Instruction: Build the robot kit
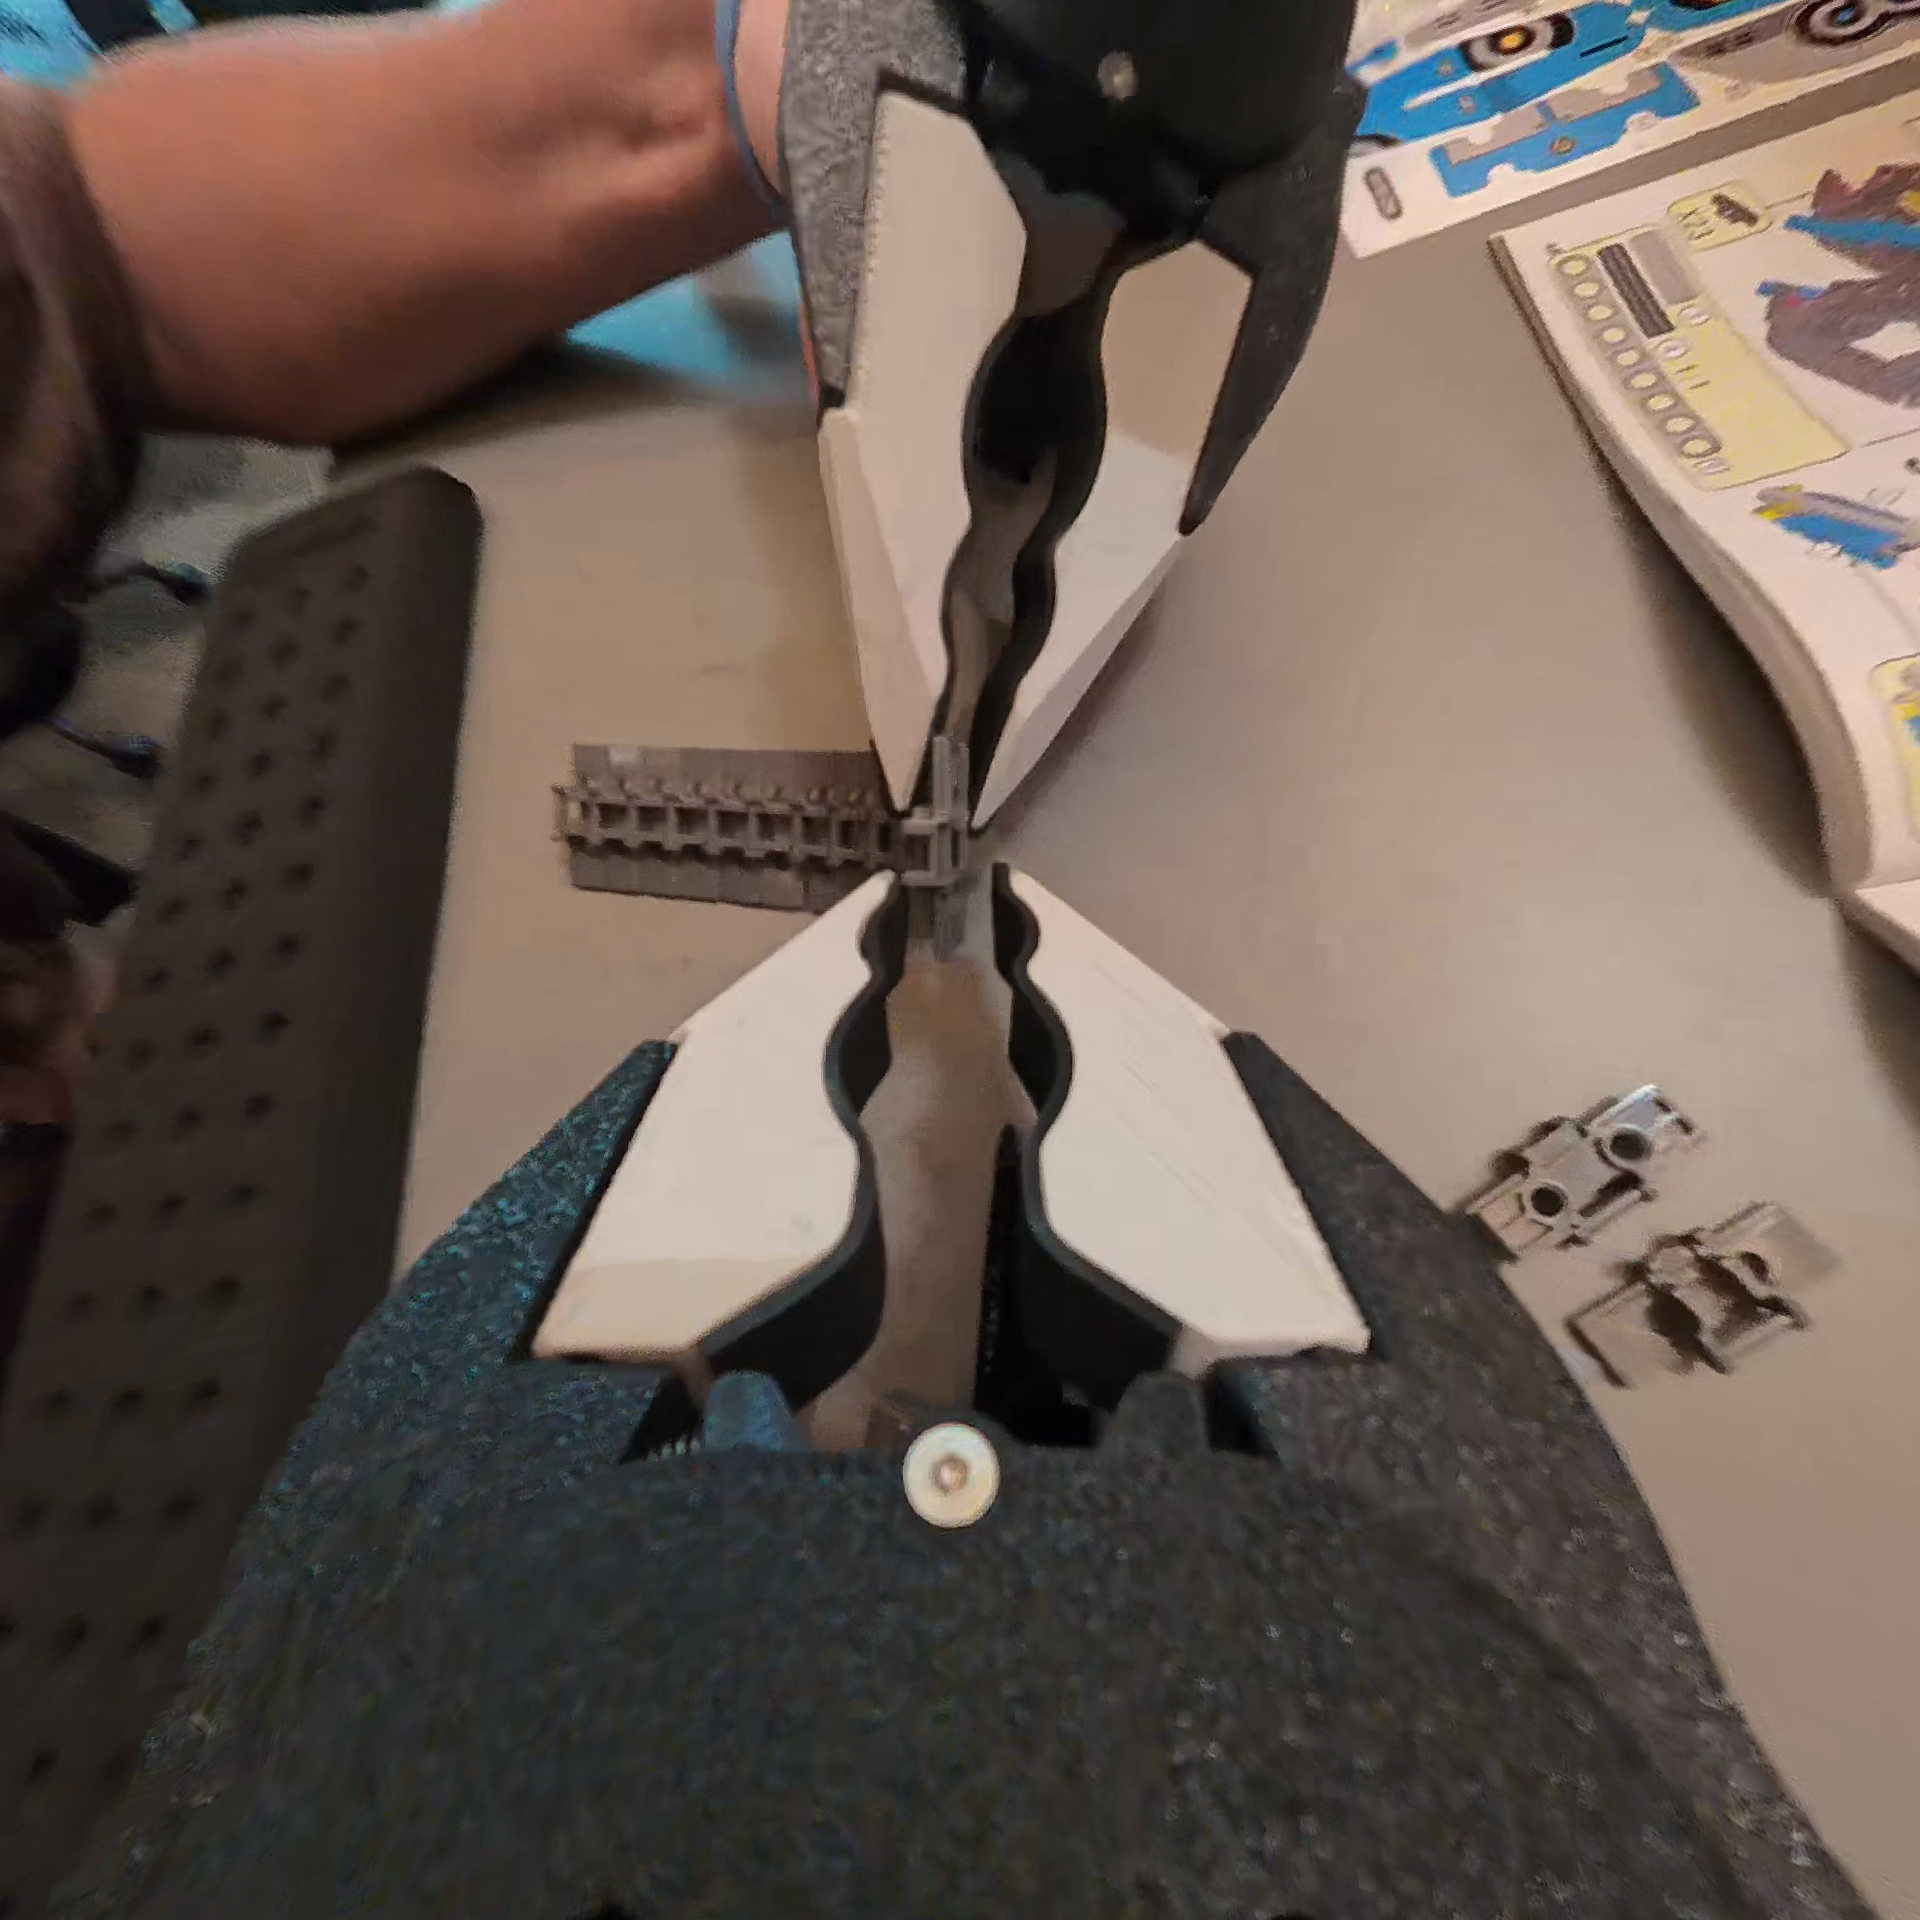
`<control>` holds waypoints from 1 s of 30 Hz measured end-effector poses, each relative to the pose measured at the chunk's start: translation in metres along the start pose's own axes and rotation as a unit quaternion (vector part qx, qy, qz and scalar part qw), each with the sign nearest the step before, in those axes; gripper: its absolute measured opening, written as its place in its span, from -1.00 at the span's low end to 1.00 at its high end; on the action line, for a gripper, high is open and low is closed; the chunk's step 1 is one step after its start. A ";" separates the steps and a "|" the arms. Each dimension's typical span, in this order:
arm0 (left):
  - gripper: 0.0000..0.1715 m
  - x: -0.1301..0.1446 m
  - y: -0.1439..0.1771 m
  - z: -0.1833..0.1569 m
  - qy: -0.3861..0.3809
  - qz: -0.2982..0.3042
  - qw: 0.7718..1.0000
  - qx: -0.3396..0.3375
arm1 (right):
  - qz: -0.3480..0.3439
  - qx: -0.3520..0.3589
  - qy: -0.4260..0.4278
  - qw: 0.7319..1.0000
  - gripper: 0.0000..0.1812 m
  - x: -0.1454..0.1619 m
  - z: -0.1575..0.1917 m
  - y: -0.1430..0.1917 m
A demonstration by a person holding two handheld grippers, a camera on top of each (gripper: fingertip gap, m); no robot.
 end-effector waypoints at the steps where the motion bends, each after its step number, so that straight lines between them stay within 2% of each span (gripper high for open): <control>1: -0.92 -0.002 0.000 -0.001 -0.004 -0.005 1.000 0.001 | -0.008 -0.012 -0.012 1.000 -0.79 0.000 -0.001 0.000; 7: -0.92 0.001 -0.006 -0.003 -0.018 0.009 1.000 0.009 | -0.008 -0.081 -0.045 0.996 -0.90 0.004 0.004 0.000; 9: -0.92 0.001 -0.010 -0.007 -0.041 0.014 0.999 0.013 | 0.006 -0.133 -0.104 0.986 -0.89 0.005 0.005 0.001; 14: -0.90 -0.008 -0.011 -0.017 -0.067 -0.018 0.997 0.041 | -0.004 -0.242 -0.213 0.947 -0.89 0.002 0.006 0.011; 17: -0.90 -0.009 -0.009 -0.014 -0.055 -0.022 0.998 0.038 | -0.008 -0.223 -0.200 0.954 -0.89 0.002 0.003 0.011; 20: -0.92 -0.015 -0.003 -0.010 -0.044 -0.052 0.997 0.034 | -0.032 -0.178 -0.172 0.968 -0.87 -0.005 -0.002 0.016; 23: -0.92 -0.017 0.002 -0.009 -0.035 -0.069 0.996 0.040 | -0.059 -0.145 -0.157 0.975 -0.72 -0.011 -0.010 0.025; 26: -0.92 -0.019 0.004 -0.009 -0.036 -0.077 0.996 0.041 | -0.073 -0.126 -0.147 0.978 -0.76 -0.014 -0.015 0.031; 30: -0.92 -0.021 0.005 -0.008 -0.036 -0.087 0.995 0.039 | -0.049 -0.125 -0.134 0.982 -0.83 -0.008 -0.011 0.025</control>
Point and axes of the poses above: each gripper's, where its closed fingertips meet, y back along the fingers, x out of its underside, z = x × y across the jaws, the point moved 4 cm from there along y, back along the fingers, and after that the axes turned 8 degrees about x, right-handed, at the moved point
